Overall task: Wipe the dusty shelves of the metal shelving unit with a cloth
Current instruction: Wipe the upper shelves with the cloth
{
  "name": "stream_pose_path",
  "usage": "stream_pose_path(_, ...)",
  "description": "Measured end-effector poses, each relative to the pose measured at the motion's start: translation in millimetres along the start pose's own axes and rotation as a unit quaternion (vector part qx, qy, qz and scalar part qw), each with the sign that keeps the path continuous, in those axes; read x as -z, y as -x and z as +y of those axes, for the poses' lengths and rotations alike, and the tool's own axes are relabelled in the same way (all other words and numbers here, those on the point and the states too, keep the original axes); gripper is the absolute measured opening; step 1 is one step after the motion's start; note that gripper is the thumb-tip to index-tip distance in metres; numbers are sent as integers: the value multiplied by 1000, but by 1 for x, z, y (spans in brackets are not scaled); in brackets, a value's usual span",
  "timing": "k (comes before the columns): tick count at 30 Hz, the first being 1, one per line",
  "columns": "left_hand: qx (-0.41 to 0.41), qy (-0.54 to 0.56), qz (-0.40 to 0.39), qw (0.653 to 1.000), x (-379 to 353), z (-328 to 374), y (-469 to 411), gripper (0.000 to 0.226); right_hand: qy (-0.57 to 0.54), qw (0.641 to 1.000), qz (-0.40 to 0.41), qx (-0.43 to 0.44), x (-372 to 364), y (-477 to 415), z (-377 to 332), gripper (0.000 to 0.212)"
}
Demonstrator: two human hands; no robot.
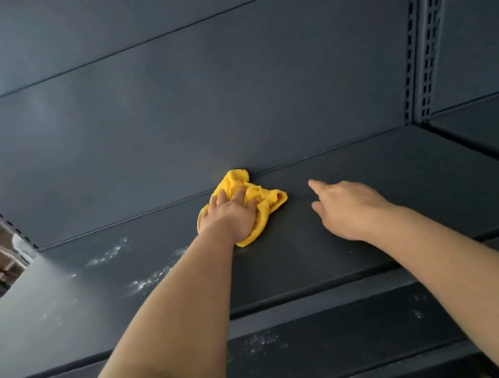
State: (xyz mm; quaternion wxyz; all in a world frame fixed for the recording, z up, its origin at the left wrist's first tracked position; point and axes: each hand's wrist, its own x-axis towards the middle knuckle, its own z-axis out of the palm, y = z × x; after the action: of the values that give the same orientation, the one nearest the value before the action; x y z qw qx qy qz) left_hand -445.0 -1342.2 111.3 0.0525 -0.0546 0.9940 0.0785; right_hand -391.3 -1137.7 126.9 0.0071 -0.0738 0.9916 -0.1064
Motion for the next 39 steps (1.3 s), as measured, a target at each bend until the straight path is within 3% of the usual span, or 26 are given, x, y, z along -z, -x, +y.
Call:
stream_pose_path(8,45,-10,6,999,-3,-17,43,61,-43,999,-6,12,-3,0,11,49)
stream_pose_path(13,58,-5,-6,998,-7,3,78,63,-128,990,7,56,7,26,35,42)
stream_pose_path(20,70,-15,-17,997,-15,65,107,66,-72,996,41,21,23,66,95,38)
stream_pose_path(32,11,-35,6,999,-45,194,146,81,-75,995,71,-12,30,113,156,40)
stream_pose_path(39,-116,-92,5,989,-43,168,165,100,-115,988,104,-6,28,122,140,40)
